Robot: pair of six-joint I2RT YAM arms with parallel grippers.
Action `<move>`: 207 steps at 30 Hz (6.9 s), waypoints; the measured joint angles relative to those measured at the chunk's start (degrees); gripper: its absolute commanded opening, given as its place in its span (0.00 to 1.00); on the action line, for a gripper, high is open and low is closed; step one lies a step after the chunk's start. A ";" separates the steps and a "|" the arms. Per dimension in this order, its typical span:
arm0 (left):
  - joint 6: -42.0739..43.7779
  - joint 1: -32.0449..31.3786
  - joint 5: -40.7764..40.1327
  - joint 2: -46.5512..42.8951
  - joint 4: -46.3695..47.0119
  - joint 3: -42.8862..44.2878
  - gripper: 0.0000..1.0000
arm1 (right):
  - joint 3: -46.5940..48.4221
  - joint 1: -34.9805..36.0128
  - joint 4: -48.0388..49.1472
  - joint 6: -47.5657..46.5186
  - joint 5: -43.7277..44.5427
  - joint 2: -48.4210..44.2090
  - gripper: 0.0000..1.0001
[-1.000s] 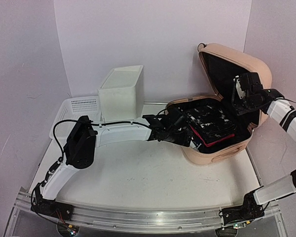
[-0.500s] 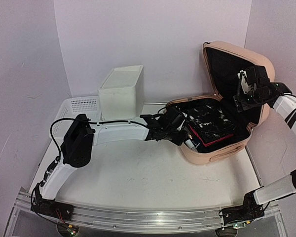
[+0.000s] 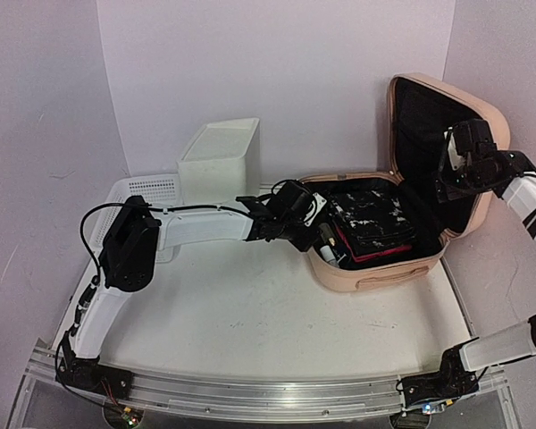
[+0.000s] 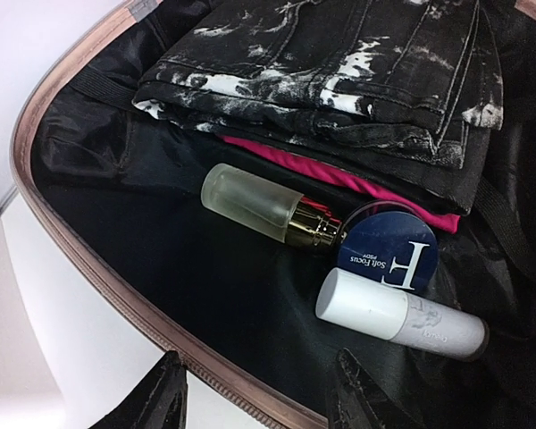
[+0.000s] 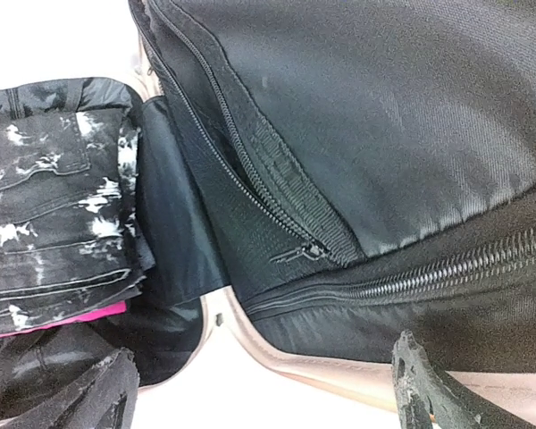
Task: Open, take out, and arrange the luggage
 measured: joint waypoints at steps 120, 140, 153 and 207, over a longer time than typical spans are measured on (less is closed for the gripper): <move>-14.99 29.51 28.81 -45.57 -10.10 -24.39 0.84 | 41.27 27.58 20.72 62.73 -21.55 53.22 0.89; -24.33 41.94 45.97 -39.56 -4.28 -37.13 0.78 | 45.81 30.23 16.22 55.78 -24.61 54.36 0.83; -21.51 42.01 51.49 -34.64 4.81 -35.56 0.89 | 29.22 22.69 17.40 35.08 -41.48 38.27 0.98; 5.33 42.75 59.08 -11.98 31.91 -23.37 0.37 | 17.00 9.92 18.18 26.36 -48.24 34.12 0.98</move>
